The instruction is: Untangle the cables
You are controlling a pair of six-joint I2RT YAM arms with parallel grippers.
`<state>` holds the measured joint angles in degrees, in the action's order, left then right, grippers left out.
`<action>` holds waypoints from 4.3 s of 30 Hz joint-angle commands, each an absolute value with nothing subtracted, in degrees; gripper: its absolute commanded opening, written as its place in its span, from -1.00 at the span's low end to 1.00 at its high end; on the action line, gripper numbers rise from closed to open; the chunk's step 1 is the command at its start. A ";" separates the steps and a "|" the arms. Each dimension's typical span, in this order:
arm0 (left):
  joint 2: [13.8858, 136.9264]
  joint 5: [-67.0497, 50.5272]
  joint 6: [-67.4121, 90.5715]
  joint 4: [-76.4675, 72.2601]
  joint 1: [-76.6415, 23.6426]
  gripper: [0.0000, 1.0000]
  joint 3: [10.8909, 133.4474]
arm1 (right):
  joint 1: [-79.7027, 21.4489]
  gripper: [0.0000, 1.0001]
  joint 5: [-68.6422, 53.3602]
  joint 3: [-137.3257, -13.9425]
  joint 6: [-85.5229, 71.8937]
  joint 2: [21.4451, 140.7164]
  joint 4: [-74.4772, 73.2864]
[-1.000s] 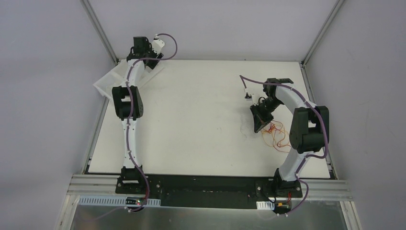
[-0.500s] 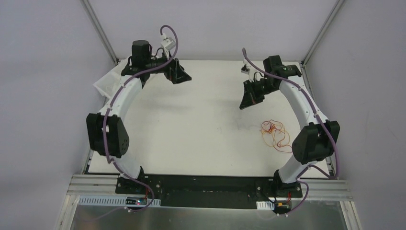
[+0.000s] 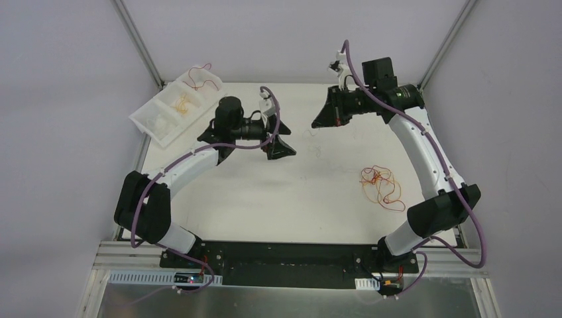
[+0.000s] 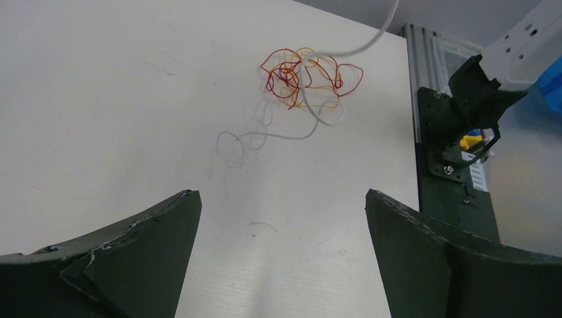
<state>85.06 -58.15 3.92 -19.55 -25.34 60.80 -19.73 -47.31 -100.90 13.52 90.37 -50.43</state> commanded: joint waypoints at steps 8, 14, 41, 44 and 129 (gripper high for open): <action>91.03 -43.67 -9.14 -42.40 -35.24 0.98 53.91 | -21.98 -1.00 -51.74 -109.21 -3.54 87.75 -37.87; 98.05 -41.84 -12.23 -47.90 -38.10 0.95 56.34 | -22.00 -1.00 -52.08 -112.06 -6.71 87.60 -36.38; 86.89 -40.70 -7.31 -30.42 -37.06 -1.00 68.70 | -9.92 -1.00 -46.15 -106.18 1.43 86.46 -44.70; 84.03 -43.48 1.60 -22.49 -32.67 -1.00 76.27 | -9.32 -0.85 -42.64 -96.43 11.36 86.25 -49.76; 112.71 -18.60 -12.89 22.32 27.59 -1.00 112.26 | -23.36 -0.90 -35.50 -75.22 21.11 102.53 -43.99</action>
<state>108.88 -23.03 -14.33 26.22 25.96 107.70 -23.24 -33.58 -73.82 22.20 104.44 -43.05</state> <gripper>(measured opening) 0.010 0.050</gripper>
